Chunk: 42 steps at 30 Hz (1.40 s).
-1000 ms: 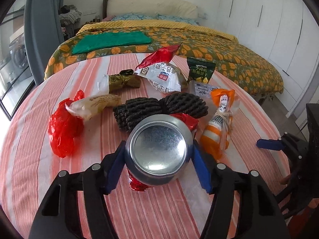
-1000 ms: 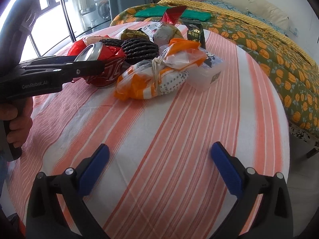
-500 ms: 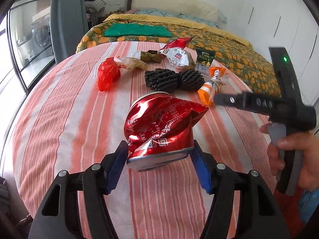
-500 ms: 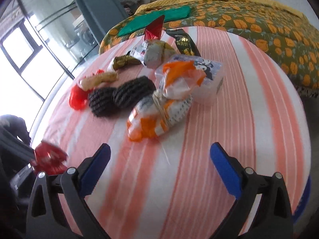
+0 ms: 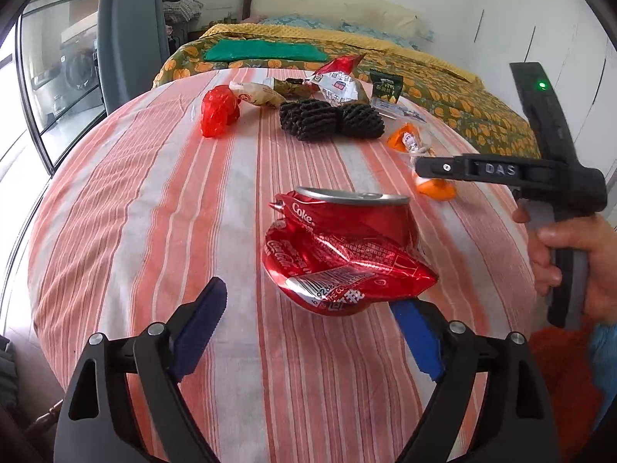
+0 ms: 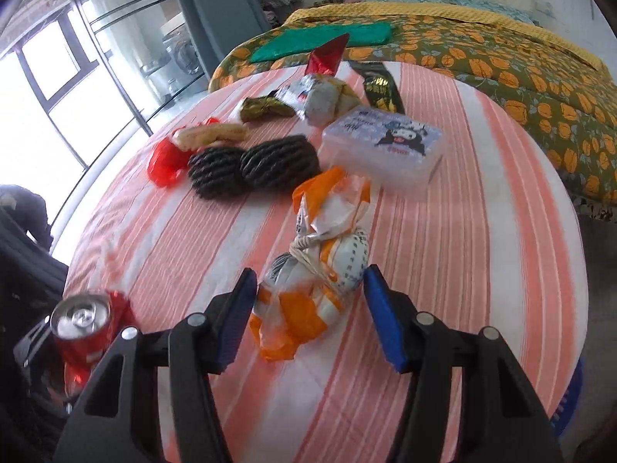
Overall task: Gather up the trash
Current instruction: 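Lift the Coke can with the left tool while the right tool grasps the orange snack bag, then carry both items over the blue wastebasket and open both tools to drop them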
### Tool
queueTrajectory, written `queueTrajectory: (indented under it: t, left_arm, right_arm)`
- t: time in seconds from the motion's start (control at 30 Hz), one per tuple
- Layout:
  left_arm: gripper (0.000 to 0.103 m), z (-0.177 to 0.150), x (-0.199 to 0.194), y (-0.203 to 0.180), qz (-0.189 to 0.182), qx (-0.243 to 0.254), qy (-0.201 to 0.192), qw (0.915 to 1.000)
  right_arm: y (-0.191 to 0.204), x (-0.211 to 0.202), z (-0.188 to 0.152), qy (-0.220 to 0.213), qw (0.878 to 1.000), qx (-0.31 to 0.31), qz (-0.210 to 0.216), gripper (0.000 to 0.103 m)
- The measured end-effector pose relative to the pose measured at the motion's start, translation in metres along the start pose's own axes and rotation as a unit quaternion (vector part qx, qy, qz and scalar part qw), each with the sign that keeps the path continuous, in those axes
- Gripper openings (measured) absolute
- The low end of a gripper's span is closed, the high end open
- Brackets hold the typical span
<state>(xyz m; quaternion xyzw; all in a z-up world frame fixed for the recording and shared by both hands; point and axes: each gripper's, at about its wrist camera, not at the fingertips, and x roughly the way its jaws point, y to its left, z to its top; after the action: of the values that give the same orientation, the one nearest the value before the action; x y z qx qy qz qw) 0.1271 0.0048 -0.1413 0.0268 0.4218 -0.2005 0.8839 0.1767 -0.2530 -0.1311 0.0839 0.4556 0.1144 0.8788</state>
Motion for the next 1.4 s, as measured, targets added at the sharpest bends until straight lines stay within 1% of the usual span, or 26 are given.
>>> queueTrajectory:
  t: [0.03, 0.17, 0.27, 0.3, 0.37, 0.47, 0.53, 0.57, 0.6, 0.63, 0.73, 0.8, 0.83, 0.87, 0.9, 0.93, 0.97, 1.0, 1.07, 1.1, 1.27, 1.4]
  left_arm:
    - [0.087, -0.004, -0.001, 0.000, 0.001, 0.001, 0.002, 1.0000]
    - [0.093, -0.016, -0.004, 0.001, 0.007, 0.003, 0.010, 0.9999]
    - [0.097, -0.028, -0.011, 0.004, 0.008, -0.005, 0.008, 0.9999]
    - [0.097, -0.031, -0.015, 0.005, 0.008, -0.008, 0.005, 0.9999]
    - [0.097, -0.035, -0.022, 0.005, 0.006, -0.019, 0.001, 0.9998]
    - [0.097, -0.030, -0.032, 0.002, 0.000, -0.047, -0.018, 0.9987]
    - [0.097, -0.021, -0.029, -0.007, -0.004, -0.064, -0.026, 0.9976]
    - [0.097, -0.015, -0.022, -0.013, -0.001, -0.065, -0.022, 0.9976]
    - [0.097, -0.009, -0.015, -0.019, 0.017, -0.062, -0.019, 0.9978]
    - [0.098, -0.003, -0.006, -0.024, 0.043, -0.058, -0.015, 0.9973]
    - [0.097, 0.008, 0.016, -0.029, 0.100, -0.058, -0.004, 0.9932]
    - [0.097, 0.011, 0.024, -0.021, 0.115, -0.070, 0.009, 0.9909]
    - [0.097, 0.011, 0.025, -0.016, 0.118, -0.077, 0.015, 0.9899]
    - [0.097, 0.010, 0.025, -0.012, 0.118, -0.082, 0.019, 0.9895]
    - [0.097, 0.009, 0.024, -0.007, 0.115, -0.086, 0.022, 0.9893]
    - [0.097, 0.008, 0.022, -0.002, 0.113, -0.089, 0.023, 0.9893]
    - [0.092, 0.007, 0.019, 0.001, 0.109, -0.090, 0.024, 0.9897]
    - [0.087, 0.006, 0.017, 0.005, 0.104, -0.090, 0.023, 0.9902]
    - [0.064, 0.004, 0.013, 0.009, 0.096, -0.085, 0.022, 0.9915]
    - [0.060, 0.003, 0.011, 0.010, 0.095, -0.079, 0.020, 0.9921]
    - [0.059, -0.003, 0.006, 0.011, 0.065, -0.071, 0.002, 0.9954]
    - [0.059, 0.001, 0.001, -0.007, 0.045, -0.055, -0.010, 0.9974]
  right_arm:
    - [0.000, -0.005, -0.010, 0.009, 1.000, -0.013, 0.002, 0.057]
    - [-0.001, -0.019, -0.031, 0.029, 0.999, -0.038, 0.002, 0.057]
    - [-0.003, -0.030, -0.038, 0.023, 0.998, -0.049, -0.014, 0.058]
    - [-0.002, -0.033, -0.040, 0.021, 0.998, -0.052, -0.019, 0.066]
    - [0.000, -0.035, -0.039, 0.014, 0.998, -0.055, -0.029, 0.078]
    - [0.002, -0.032, -0.033, 0.013, 0.998, -0.056, -0.019, 0.079]
    - [0.005, -0.029, -0.025, 0.008, 0.998, -0.056, -0.015, 0.080]
    - [0.007, -0.027, -0.020, 0.006, 0.998, -0.058, -0.015, 0.081]
    - [0.008, -0.024, -0.015, 0.007, 0.998, -0.057, -0.015, 0.081]
    - [0.010, -0.020, -0.008, 0.011, 0.998, -0.056, -0.014, 0.081]
    - [0.018, -0.006, 0.012, 0.023, 0.998, -0.060, -0.019, 0.081]
    - [0.025, 0.008, 0.023, 0.036, 0.996, -0.072, -0.030, 0.081]
    - [0.028, 0.017, 0.027, 0.051, 0.995, -0.080, -0.031, 0.080]
    - [0.030, 0.026, 0.029, 0.068, 0.993, -0.087, -0.036, 0.073]
    - [0.031, 0.032, 0.030, 0.079, 0.992, -0.092, -0.043, 0.057]
    - [0.031, 0.036, 0.030, 0.085, 0.991, -0.093, -0.048, 0.050]
    - [0.030, 0.036, 0.029, 0.085, 0.991, -0.093, -0.051, 0.046]
    - [0.030, 0.033, 0.028, 0.080, 0.991, -0.092, -0.048, 0.046]
    - [0.030, 0.019, 0.021, 0.065, 0.993, -0.089, -0.033, 0.046]
    - [0.032, 0.010, 0.016, 0.057, 0.994, -0.092, -0.026, 0.046]
    - [0.028, -0.027, -0.007, 0.028, 0.996, -0.086, -0.001, 0.046]
    - [0.014, -0.048, -0.018, 0.013, 0.998, -0.060, 0.020, 0.046]
